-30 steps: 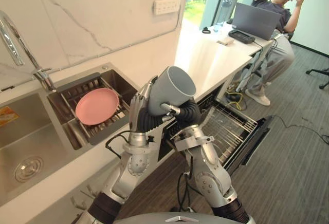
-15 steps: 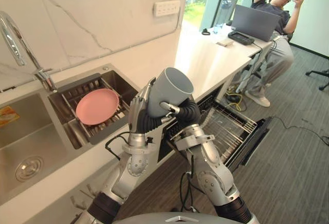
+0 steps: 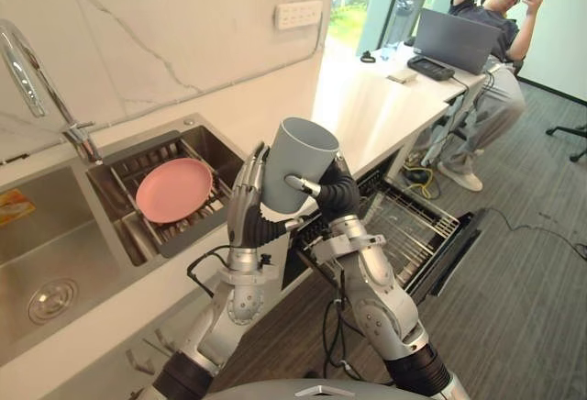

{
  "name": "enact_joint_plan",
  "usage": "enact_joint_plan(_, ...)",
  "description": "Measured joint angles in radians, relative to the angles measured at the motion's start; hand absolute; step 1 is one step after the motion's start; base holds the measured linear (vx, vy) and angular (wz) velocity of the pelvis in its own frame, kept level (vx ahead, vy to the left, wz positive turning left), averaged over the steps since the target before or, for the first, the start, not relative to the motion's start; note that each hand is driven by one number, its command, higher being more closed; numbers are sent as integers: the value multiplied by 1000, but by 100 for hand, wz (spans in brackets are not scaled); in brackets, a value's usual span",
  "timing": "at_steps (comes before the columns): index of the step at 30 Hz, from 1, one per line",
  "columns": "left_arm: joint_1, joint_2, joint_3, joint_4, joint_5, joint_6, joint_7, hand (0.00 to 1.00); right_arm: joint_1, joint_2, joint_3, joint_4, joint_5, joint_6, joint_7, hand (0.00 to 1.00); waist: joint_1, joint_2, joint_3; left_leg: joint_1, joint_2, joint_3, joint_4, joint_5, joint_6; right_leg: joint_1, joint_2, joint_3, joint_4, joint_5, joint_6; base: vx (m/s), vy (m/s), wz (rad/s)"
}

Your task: Walk over to the sink, pick up the cup, carry it to the dishwasher, place the cup inside the dishwasher, then close the dishwasher door

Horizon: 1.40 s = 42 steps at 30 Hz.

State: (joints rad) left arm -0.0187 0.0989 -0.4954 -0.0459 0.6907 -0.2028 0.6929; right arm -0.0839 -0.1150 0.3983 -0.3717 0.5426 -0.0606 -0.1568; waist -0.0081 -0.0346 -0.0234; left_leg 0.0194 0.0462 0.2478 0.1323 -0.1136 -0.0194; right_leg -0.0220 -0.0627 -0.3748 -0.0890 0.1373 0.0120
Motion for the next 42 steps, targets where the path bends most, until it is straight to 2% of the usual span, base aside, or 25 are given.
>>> enact_joint_plan(10,0,-4,0,11,0,1,4,0,0,28,-13,-1,1,-1,-32,100,-1,0,0,3,-1,-1,-13,8,-1,-1,0,-4,0,0,0,0,0,0)
enact_joint_plan(26,1,-28,-1,19,-22,2,0,0,0,58,-36,-1,25,-11,-30,100,-1,-3,2,2,-2,-4,-14,8,0,1,-1,-10,0,0,0,0,0,0)
enact_joint_plan(34,1,-31,-2,57,-56,7,-4,0,0,70,-72,-3,83,-85,-31,100,-2,-11,7,2,-2,-4,-14,8,0,1,-2,-11,0,-1,1,0,0,0)
enact_joint_plan(42,2,-32,4,66,-77,8,-5,0,0,75,-145,-5,108,-121,-42,100,-2,-18,17,2,-2,-3,-14,8,0,1,-2,-11,0,-1,1,0,0,0)
